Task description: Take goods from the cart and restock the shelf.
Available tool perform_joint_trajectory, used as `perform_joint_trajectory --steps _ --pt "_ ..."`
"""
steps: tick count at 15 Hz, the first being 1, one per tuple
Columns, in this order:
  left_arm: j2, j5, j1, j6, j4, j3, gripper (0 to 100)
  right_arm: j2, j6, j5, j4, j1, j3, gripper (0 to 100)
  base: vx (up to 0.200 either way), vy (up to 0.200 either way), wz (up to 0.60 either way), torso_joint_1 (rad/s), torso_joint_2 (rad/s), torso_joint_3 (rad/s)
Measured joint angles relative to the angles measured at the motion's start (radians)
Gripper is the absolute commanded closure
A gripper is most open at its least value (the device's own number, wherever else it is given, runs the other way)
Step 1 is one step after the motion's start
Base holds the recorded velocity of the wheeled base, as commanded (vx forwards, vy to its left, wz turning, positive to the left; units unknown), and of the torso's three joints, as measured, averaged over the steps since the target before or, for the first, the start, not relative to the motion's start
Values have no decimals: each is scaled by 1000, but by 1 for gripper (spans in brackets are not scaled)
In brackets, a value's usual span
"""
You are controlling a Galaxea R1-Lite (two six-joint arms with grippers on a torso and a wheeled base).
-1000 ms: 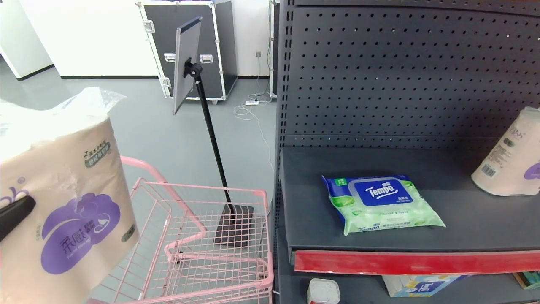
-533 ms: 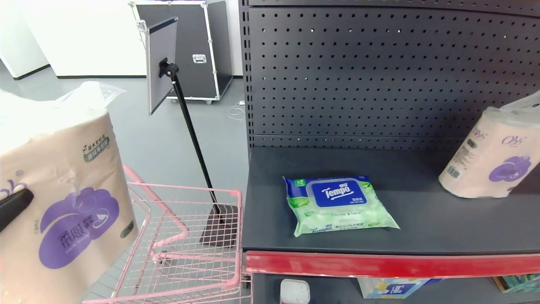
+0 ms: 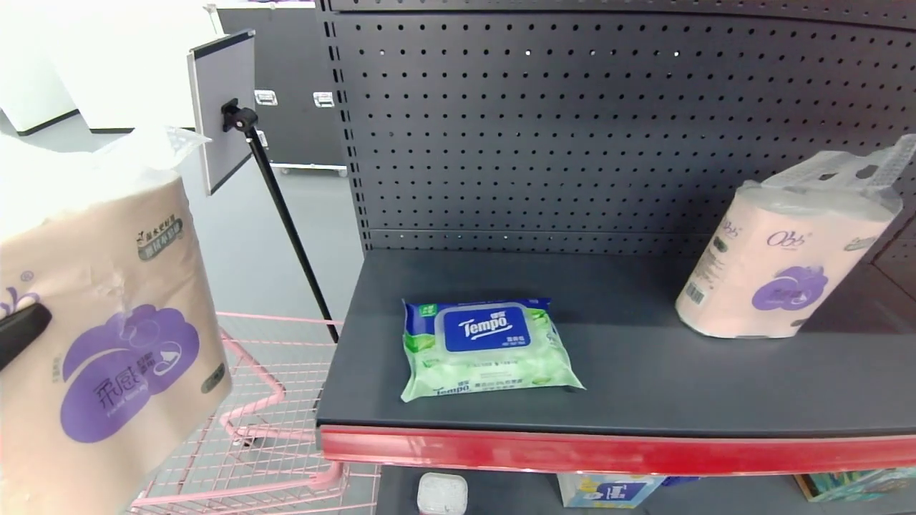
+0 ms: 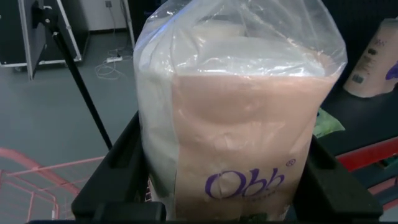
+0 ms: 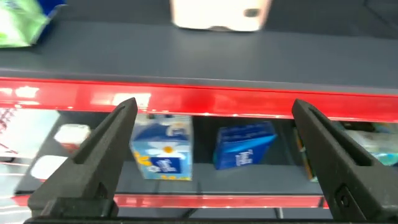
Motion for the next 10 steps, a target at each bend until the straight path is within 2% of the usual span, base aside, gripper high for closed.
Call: perform_joint_trajectory --steps 10 --pt "3 -1 0 1 0 -7 100 0 0 0 0 0 0 0 0 -200 0 0 2 3"
